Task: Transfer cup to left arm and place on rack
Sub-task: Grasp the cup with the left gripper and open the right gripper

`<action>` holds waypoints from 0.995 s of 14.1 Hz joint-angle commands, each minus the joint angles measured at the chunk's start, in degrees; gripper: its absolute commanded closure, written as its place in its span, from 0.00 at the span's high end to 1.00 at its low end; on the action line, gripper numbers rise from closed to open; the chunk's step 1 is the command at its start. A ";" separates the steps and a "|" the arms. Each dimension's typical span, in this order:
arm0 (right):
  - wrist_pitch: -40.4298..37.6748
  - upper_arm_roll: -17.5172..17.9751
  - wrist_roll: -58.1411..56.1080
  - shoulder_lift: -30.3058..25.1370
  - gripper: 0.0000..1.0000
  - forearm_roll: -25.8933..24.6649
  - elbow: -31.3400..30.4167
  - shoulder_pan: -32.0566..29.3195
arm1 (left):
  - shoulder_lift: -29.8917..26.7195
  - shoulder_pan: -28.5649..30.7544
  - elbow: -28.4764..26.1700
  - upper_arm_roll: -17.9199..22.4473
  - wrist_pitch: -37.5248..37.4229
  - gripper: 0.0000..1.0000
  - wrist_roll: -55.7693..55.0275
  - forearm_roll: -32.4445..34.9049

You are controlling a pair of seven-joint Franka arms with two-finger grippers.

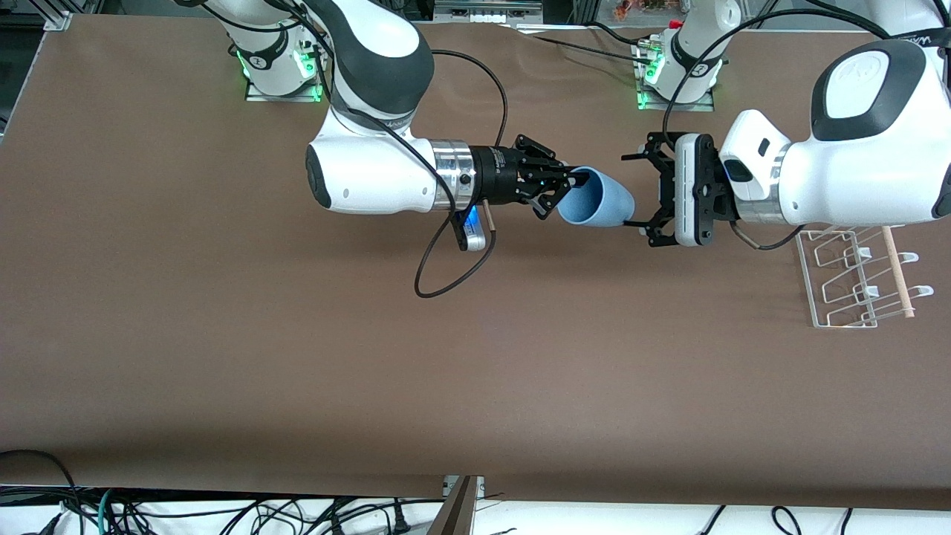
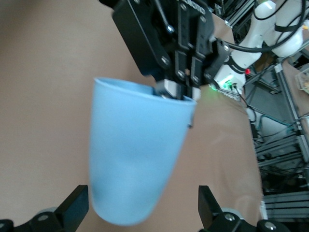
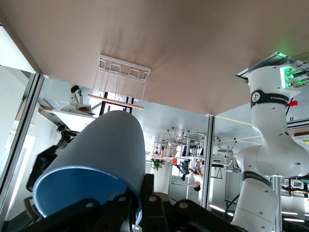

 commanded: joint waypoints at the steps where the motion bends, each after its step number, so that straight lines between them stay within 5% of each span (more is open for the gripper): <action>1: 1.26 0.35 0.32 0.88 0.00 1.14 1.95 0.61 | -0.21 0.08 -1.35 -2.33 4.32 1.00 2.12 -0.75; 4: 2.06 0.35 0.41 0.88 0.00 1.14 1.95 0.78 | -0.21 0.08 -3.72 -3.92 7.50 1.00 2.21 -0.66; 5: 2.06 0.26 0.41 0.88 0.00 1.14 1.95 0.78 | -0.13 0.08 -3.81 -4.10 7.50 0.86 2.21 -0.58; 7: 2.06 0.26 0.41 0.88 0.00 1.14 2.04 0.78 | -0.13 0.08 -3.82 -4.63 7.41 0.19 2.12 -0.58; 8: 2.06 0.26 0.41 0.88 0.00 1.14 2.13 0.78 | -0.04 -0.01 -3.82 -4.63 7.41 0.04 2.12 -0.58; 12: 2.06 0.17 -0.12 0.88 0.00 1.14 2.30 0.61 | -0.30 0.43 -3.73 -4.63 6.71 0.01 1.42 -0.58; 14: 1.97 -0.26 -0.73 0.53 0.56 0.62 2.30 0.43 | -0.22 0.87 -3.47 -4.54 5.05 0.01 1.24 -0.49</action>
